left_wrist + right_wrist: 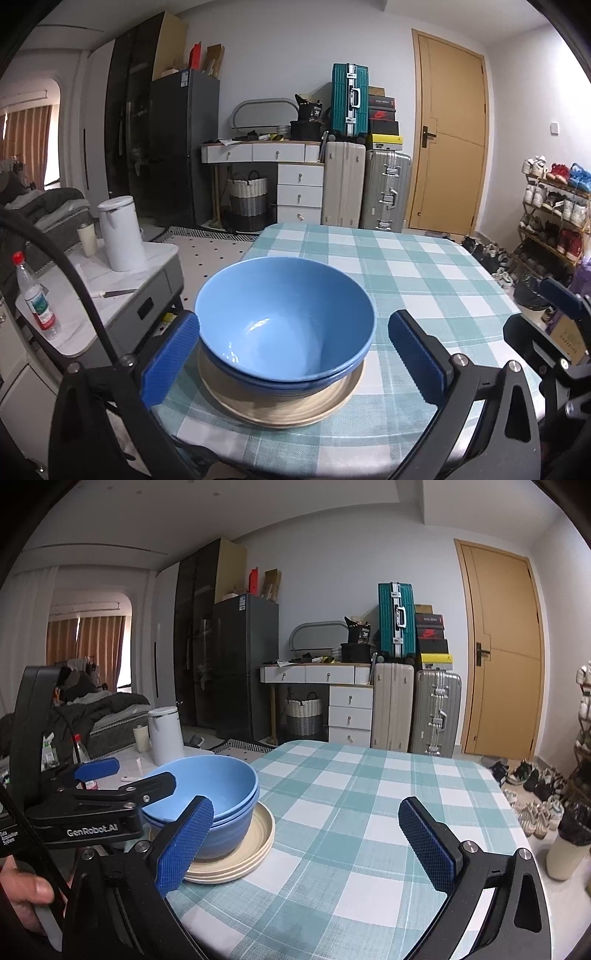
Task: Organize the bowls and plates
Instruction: 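Open both grippers and withdraw them from the bowls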
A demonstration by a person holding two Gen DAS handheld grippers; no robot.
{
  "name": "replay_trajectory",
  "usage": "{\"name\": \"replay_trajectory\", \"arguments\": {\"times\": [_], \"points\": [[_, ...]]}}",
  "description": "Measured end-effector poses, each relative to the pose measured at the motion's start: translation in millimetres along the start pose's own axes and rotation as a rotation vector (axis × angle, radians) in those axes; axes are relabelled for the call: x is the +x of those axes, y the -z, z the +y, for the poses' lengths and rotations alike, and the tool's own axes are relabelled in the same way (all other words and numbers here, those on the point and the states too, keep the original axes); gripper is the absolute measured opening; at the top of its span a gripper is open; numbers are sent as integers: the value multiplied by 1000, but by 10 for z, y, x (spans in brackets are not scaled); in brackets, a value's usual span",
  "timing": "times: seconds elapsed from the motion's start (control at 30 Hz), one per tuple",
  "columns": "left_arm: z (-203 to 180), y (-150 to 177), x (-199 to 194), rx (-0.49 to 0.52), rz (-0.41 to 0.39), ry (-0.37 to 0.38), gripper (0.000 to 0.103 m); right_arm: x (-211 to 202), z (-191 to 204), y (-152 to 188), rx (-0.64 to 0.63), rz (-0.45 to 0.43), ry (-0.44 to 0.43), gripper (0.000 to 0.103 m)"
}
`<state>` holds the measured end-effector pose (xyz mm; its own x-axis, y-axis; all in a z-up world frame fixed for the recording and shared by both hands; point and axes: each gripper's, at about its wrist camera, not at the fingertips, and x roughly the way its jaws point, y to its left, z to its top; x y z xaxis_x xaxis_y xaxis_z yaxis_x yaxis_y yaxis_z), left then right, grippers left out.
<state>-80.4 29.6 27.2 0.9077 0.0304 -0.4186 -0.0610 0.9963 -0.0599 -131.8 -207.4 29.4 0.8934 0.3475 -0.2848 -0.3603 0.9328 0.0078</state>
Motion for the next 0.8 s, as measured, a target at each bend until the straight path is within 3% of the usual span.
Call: {"name": "replay_trajectory", "arguments": {"times": [0.33,0.5,0.6,0.8], "points": [[-76,-7,-31,27,-10,-47,103,-9,-277,-11,141,0,-13,102],[-61,5,-103,32,-41,-54,103,-29,-250,-18,121,-13,-1,102],[-40,17,-143,29,-69,-112,103,-29,-206,-19,98,-14,-4,102],[-25,20,-159,30,-75,-89,103,-39,-161,-11,77,-11,-4,102]]}}
